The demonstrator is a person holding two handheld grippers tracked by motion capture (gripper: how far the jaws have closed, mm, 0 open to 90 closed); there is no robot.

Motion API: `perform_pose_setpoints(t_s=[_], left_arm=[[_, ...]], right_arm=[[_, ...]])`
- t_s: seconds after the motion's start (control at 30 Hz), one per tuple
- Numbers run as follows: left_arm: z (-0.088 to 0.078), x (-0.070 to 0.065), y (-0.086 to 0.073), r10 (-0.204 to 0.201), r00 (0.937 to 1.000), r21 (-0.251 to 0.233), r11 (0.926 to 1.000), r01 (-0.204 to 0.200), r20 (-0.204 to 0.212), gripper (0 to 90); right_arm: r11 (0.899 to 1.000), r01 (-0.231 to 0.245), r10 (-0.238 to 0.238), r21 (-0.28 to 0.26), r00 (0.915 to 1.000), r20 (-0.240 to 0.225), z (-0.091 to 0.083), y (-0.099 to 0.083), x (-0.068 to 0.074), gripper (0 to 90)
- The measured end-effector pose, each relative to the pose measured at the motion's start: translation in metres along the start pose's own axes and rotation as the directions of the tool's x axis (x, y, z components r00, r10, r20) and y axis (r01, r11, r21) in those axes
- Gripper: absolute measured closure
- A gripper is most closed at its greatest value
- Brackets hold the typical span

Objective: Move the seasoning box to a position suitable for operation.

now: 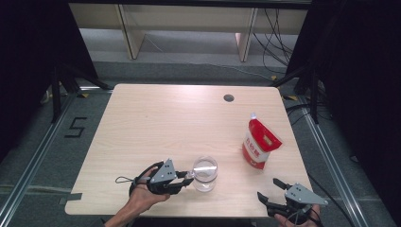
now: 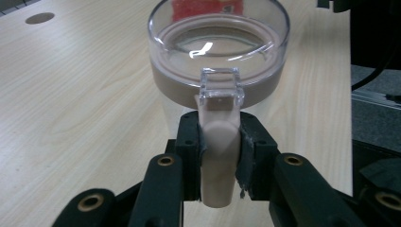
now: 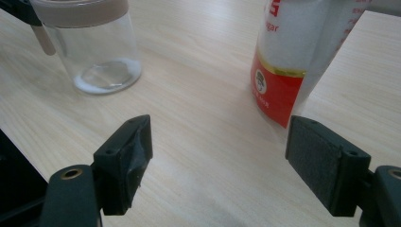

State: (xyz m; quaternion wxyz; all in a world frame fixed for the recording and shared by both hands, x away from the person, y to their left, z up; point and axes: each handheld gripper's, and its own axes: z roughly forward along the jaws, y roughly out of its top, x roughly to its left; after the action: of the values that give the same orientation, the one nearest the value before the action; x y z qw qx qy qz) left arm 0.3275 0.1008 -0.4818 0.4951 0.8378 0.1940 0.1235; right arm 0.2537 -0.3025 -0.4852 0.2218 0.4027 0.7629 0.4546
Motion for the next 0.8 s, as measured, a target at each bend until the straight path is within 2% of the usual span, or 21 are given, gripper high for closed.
perform_pose_setpoints(t_s=[0.03,0.2,0.3,0.33,0.37,0.4,0.43,0.47,0.53,0.57,0.6,0.63,0.73,0.8], left_arm=[[0.000,0.000,0.000,0.000,1.0000,0.000,1.0000,0.000,0.000,72.0],[-0.002,0.003,-0.001,0.003,0.9998,0.006,1.0000,-0.003,-0.020,68.9],[-0.003,0.004,-0.001,-0.003,0.9990,0.009,1.0000,0.004,-0.045,67.9],[-0.003,0.005,-0.001,-0.001,0.9986,0.010,1.0000,0.001,-0.053,67.1],[-0.003,0.005,-0.001,-0.012,0.9981,0.004,0.9999,0.012,-0.061,67.4],[-0.003,0.005,-0.001,-0.014,0.9978,0.000,0.9999,0.014,-0.064,67.4],[-0.005,0.007,0.000,0.009,0.9982,0.013,0.9999,-0.008,-0.060,66.4],[-0.005,0.005,0.000,-0.015,0.9978,0.009,0.9998,0.015,-0.065,62.9],[-0.006,0.004,0.000,-0.019,0.9975,0.005,0.9998,0.019,-0.069,56.2],[-0.009,0.003,0.000,-0.029,0.9975,0.006,0.9995,0.030,-0.064,53.8],[-0.009,0.003,0.000,-0.029,0.9975,0.006,0.9995,0.030,-0.064,52.4],[-0.013,0.001,0.002,-0.053,0.9963,-0.013,0.9986,0.052,-0.068,50.3],[-0.019,0.000,0.003,-0.076,0.9949,-0.019,0.9970,0.075,-0.066,46.4],[-0.026,-0.003,0.005,-0.099,0.9932,-0.046,0.9943,0.096,-0.062,44.2]], right_arm=[[1.000,0.023,-0.023,-0.015,0.9997,0.006,0.000,0.000,-0.001,24.5],[1.000,0.002,-0.002,0.001,1.0000,-0.002,0.000,0.000,0.000,24.5],[0.999,0.030,-0.031,-0.013,0.9994,-0.016,0.002,0.001,-0.002,24.7],[1.000,0.022,-0.023,-0.011,0.9997,-0.011,0.001,0.000,-0.002,24.6],[0.998,0.060,-0.060,-0.024,0.9982,-0.001,0.002,0.001,-0.003,24.7],[0.998,0.056,-0.056,-0.022,0.9984,-0.001,0.002,0.001,-0.003,24.7],[0.998,0.055,-0.055,-0.023,0.9985,-0.001,0.002,0.001,-0.003,24.7],[0.999,0.049,-0.048,-0.020,0.9988,0.004,0.001,0.001,-0.003,24.7],[0.998,0.051,-0.051,-0.021,0.9987,0.005,0.001,0.001,-0.003,24.7],[1.000,0.017,-0.017,-0.007,0.9999,-0.002,0.000,0.000,0.000,24.7],[1.000,0.017,-0.017,-0.007,0.9999,-0.002,0.000,0.000,0.000,24.7],[1.000,0.023,-0.023,-0.008,0.9997,0.001,0.000,0.001,-0.002,24.7],[1.000,0.021,-0.021,-0.008,0.9998,0.003,-0.001,0.001,-0.001,24.8],[1.000,0.000,0.000,-0.004,1.0000,-0.002,-0.001,0.001,0.002,24.8]])
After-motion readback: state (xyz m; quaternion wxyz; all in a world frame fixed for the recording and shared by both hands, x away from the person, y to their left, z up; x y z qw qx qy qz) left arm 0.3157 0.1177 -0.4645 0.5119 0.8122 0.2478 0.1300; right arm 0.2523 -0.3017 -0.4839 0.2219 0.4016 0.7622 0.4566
